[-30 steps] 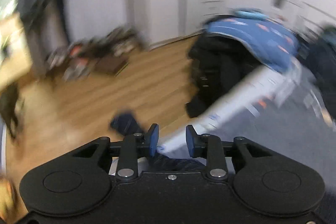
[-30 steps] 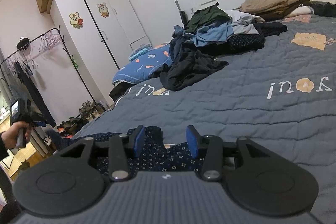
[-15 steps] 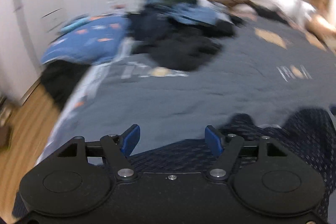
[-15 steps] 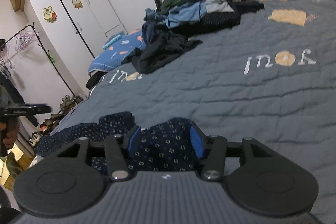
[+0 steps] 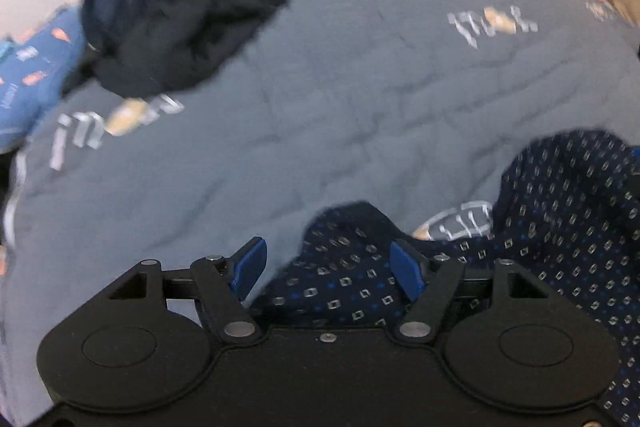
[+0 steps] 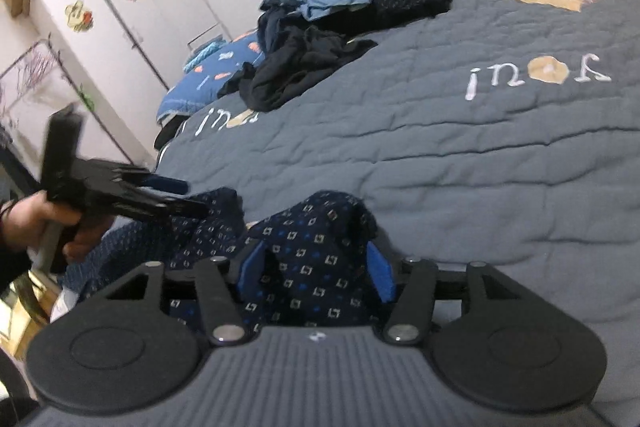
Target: Fold clothes
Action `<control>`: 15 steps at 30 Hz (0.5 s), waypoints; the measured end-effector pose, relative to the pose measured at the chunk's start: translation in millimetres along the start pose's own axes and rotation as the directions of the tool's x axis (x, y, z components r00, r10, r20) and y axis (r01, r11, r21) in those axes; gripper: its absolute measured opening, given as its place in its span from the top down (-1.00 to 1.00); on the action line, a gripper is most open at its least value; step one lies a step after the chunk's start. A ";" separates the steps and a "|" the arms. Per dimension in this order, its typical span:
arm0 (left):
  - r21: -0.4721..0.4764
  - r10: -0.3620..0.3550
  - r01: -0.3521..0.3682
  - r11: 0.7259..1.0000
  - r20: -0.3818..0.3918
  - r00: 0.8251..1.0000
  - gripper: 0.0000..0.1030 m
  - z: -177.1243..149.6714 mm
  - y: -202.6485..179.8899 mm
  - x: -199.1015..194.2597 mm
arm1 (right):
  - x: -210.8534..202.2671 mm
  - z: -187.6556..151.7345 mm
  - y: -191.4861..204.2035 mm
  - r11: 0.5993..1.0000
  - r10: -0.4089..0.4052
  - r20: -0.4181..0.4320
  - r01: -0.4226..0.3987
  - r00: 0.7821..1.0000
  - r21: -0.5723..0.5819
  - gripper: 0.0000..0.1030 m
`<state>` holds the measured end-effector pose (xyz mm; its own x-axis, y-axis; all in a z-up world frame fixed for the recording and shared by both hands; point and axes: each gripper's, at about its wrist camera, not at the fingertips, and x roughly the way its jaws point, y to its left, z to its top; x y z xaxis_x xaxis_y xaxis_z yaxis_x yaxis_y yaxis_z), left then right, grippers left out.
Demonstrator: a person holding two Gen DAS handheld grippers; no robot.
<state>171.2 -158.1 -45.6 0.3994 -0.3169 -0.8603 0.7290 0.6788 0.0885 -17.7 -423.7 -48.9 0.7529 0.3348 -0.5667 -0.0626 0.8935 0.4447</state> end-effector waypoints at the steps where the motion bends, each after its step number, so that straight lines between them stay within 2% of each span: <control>1: 0.016 0.008 -0.008 1.000 -0.020 1.000 -0.31 -0.7 -2.6 8.2 | 0.4 -0.5 1.6 1.000 0.002 -0.002 -0.002 1.000 -0.009 -0.09; 2: 0.025 0.016 -0.015 1.000 -0.036 0.999 -0.31 -2.7 -4.0 14.3 | 0.1 -0.4 1.9 1.000 0.007 0.000 -0.007 1.000 -0.005 -0.09; 3: 0.032 0.022 -0.021 0.999 -0.051 0.998 -0.19 -5.0 -5.1 20.0 | -0.3 -0.2 2.2 1.000 0.012 0.002 -0.012 1.000 -0.001 -0.09; 4: 0.030 0.005 -0.004 1.000 -0.045 0.999 0.17 -8.3 -6.0 21.9 | -0.8 -0.1 2.4 1.000 0.016 0.005 -0.016 1.000 0.003 -0.09; 6: 0.071 0.000 0.001 0.997 -0.014 1.000 0.63 -11.9 -11.3 14.9 | -2.0 1.9 2.3 1.000 0.018 0.013 -0.018 1.000 0.006 -0.09; 7: 0.094 -0.002 0.002 0.996 0.002 1.000 0.73 -13.5 -14.2 11.0 | -2.8 5.0 1.7 1.000 0.019 0.016 -0.019 1.000 0.008 -0.09; 9: 0.138 -0.006 0.001 0.990 0.033 0.999 0.76 -16.8 -19.8 3.1 | -5.5 5.8 2.1 1.000 0.022 0.024 -0.022 0.999 0.011 -0.09; 11: 0.124 0.019 -0.032 0.992 0.107 0.994 0.77 -12.8 -15.5 -13.8 | -8.1 6.7 2.4 1.000 0.024 0.032 -0.025 0.999 0.013 -0.09; 13: 0.057 0.054 -0.067 0.996 0.202 0.978 0.78 -3.3 -2.1 -36.2 | -9.4 8.7 2.2 0.999 0.028 0.042 -0.028 0.999 0.016 -0.09; 15: -0.016 0.114 -0.114 0.993 0.288 0.951 0.78 9.8 14.2 -57.1 | -11.4 10.6 1.9 0.999 0.031 0.053 -0.032 0.998 0.020 -0.10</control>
<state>164.2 -136.8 9.6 0.6227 -0.4147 -0.6636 0.6698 0.7210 0.1779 -19.5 -429.0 -34.3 0.7842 0.3459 -0.5152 -0.0735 0.8762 0.4763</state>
